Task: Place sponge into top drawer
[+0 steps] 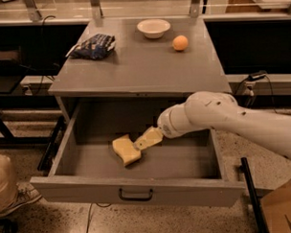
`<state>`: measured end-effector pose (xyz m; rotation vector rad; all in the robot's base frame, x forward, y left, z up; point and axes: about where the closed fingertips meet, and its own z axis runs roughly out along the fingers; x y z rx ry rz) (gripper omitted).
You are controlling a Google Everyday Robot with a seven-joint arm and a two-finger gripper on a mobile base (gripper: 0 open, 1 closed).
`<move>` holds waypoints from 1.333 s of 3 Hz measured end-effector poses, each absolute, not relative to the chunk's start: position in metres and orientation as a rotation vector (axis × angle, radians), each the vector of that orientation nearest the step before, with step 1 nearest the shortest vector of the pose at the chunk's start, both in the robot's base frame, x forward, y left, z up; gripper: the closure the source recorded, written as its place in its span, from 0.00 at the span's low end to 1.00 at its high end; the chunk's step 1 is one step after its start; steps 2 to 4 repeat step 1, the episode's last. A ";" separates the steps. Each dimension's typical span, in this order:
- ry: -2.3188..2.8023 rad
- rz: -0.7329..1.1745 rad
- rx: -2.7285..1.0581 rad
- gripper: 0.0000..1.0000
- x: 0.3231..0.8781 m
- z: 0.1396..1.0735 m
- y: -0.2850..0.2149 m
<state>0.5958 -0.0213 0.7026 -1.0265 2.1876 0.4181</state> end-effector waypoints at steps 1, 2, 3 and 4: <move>2.232 0.337 -0.867 0.00 0.579 0.726 -0.093; 2.232 0.337 -0.867 0.00 0.579 0.726 -0.093; 2.232 0.337 -0.867 0.00 0.579 0.726 -0.093; 2.232 0.337 -0.867 0.00 0.579 0.726 -0.093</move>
Offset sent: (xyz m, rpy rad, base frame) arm 0.0000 0.0000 0.0000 0.0000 0.0000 0.0000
